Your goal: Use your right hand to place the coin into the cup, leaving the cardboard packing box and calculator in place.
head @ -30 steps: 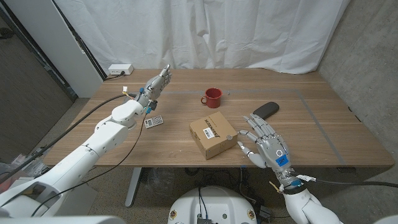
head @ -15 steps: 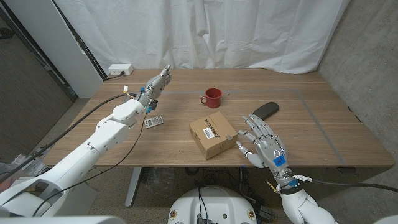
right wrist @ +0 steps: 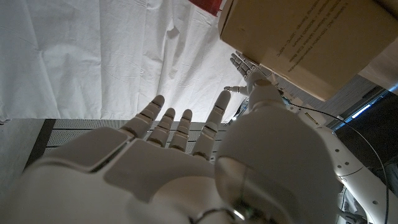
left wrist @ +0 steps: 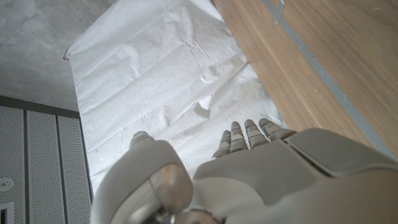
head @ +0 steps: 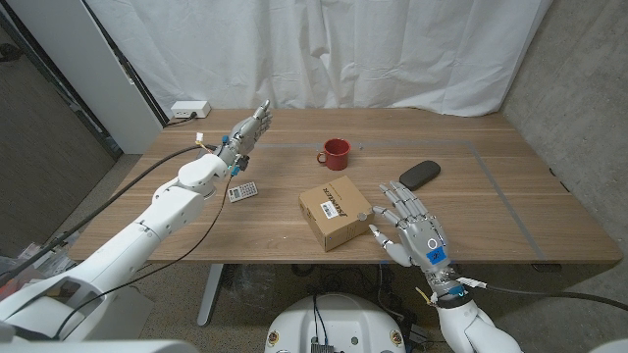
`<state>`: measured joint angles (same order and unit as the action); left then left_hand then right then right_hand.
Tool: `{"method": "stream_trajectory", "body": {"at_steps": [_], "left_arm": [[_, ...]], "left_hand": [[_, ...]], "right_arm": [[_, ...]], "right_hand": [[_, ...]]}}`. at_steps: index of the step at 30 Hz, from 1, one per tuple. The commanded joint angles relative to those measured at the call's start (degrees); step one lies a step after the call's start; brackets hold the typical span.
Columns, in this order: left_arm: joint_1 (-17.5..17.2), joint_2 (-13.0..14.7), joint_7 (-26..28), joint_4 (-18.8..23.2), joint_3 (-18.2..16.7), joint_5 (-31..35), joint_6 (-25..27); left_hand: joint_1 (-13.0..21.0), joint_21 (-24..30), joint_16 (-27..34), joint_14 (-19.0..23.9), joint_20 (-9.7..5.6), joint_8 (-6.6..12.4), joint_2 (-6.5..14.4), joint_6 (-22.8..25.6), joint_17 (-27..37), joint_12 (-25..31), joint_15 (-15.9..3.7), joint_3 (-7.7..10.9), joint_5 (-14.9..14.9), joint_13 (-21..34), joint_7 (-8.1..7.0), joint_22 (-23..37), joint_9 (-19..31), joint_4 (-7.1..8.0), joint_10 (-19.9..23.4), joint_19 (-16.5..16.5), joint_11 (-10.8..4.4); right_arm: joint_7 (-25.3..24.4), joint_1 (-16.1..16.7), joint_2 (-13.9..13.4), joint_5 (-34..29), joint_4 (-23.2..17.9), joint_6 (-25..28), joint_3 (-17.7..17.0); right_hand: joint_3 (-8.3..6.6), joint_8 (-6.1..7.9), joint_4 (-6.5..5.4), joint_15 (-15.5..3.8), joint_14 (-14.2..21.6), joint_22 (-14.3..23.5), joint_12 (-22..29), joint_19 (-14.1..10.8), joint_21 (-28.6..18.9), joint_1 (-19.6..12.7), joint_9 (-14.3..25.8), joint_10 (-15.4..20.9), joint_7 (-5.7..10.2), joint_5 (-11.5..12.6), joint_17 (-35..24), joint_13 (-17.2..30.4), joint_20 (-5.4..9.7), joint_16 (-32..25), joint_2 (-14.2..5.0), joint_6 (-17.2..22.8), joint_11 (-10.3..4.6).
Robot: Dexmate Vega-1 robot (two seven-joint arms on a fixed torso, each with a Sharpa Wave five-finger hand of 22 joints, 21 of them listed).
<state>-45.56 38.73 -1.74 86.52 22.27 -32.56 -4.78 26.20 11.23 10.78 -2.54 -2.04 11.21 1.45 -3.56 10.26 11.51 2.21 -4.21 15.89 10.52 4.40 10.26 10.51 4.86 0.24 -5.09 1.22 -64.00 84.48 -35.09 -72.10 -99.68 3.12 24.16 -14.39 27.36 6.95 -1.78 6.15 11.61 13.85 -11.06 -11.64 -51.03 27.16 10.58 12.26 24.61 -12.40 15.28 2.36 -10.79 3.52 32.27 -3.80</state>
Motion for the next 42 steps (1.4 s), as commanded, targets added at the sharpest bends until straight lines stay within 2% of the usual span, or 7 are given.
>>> {"method": "stream_trajectory", "body": {"at_steps": [1, 6, 33, 42], "left_arm": [[0.5, 0.1, -0.5, -0.5, 0.1, -0.1, 0.2], [0.3, 0.3, -0.2, -0.2, -0.2, -0.1, -0.1], [-2.0, 1.1, 1.6, 2.1, -1.3, -0.3, -0.2], [-3.0, 1.6, 2.5, 3.6, -1.7, -0.4, 0.4]], "left_hand": [[0.3, 0.0, -0.2, -0.8, -1.00, -0.17, 0.6, 0.0, 0.3, -0.1, 0.05, -0.28, -0.2, 0.3, 0.12, 0.1, 0.2, 0.21, -0.2, -0.6, 0.06], [0.4, 0.0, -0.2, -0.8, -1.05, -0.17, 0.6, -0.1, 0.3, -0.1, 0.07, -0.33, -0.2, 0.3, 0.15, 0.1, 0.2, 0.20, -0.3, -0.7, 0.22], [0.4, 0.0, -0.1, -0.9, -0.98, -0.15, 0.7, -0.2, 0.3, -0.1, 0.06, -0.56, -0.3, 0.3, 0.03, 0.1, 0.2, 0.21, -0.3, -0.8, 0.14], [0.4, 0.0, -0.1, -0.9, -0.93, -0.12, 0.7, -0.2, 0.3, -0.1, 0.01, -0.62, -0.3, 0.3, -0.01, 0.1, 0.2, 0.21, -0.4, -0.8, 0.11]], "right_arm": [[0.0, -1.4, -0.1, 0.9, 1.1, 1.0, 2.0], [0.0, -2.1, -0.4, 1.3, 1.7, 1.4, 2.8], [0.0, -4.1, -1.8, 3.4, 3.4, 1.3, 4.6], [0.0, -4.1, 0.1, 2.6, 4.8, -0.8, 2.8]], "right_hand": [[0.43, -0.25, 0.08, 0.18, -0.7, 0.2, 0.1, 1.0, 0.2, -0.4, 0.7, -0.8, 0.07, 0.7, -0.3, 0.3, 2.31, 0.0, -0.34, -1.7, 0.38], [0.66, -0.32, 0.02, 0.29, -1.2, 0.2, 0.1, 1.4, 0.2, -0.3, 1.1, -1.3, 0.11, 0.8, -0.3, 0.4, 2.38, 0.1, -0.31, -2.9, 0.59], [1.08, 0.40, -0.19, 0.29, -1.2, 0.2, 0.4, 1.5, -0.1, -0.1, 1.9, -1.3, 0.24, 1.0, -0.4, 0.7, 2.42, -0.2, -0.47, -3.2, 0.83], [1.19, 0.54, -0.31, 0.35, -1.2, 0.2, 0.5, 1.4, -0.3, 0.0, 2.1, -1.3, 0.24, 1.0, -0.4, 0.7, 2.41, -0.3, -0.66, -3.5, 0.95]]}}
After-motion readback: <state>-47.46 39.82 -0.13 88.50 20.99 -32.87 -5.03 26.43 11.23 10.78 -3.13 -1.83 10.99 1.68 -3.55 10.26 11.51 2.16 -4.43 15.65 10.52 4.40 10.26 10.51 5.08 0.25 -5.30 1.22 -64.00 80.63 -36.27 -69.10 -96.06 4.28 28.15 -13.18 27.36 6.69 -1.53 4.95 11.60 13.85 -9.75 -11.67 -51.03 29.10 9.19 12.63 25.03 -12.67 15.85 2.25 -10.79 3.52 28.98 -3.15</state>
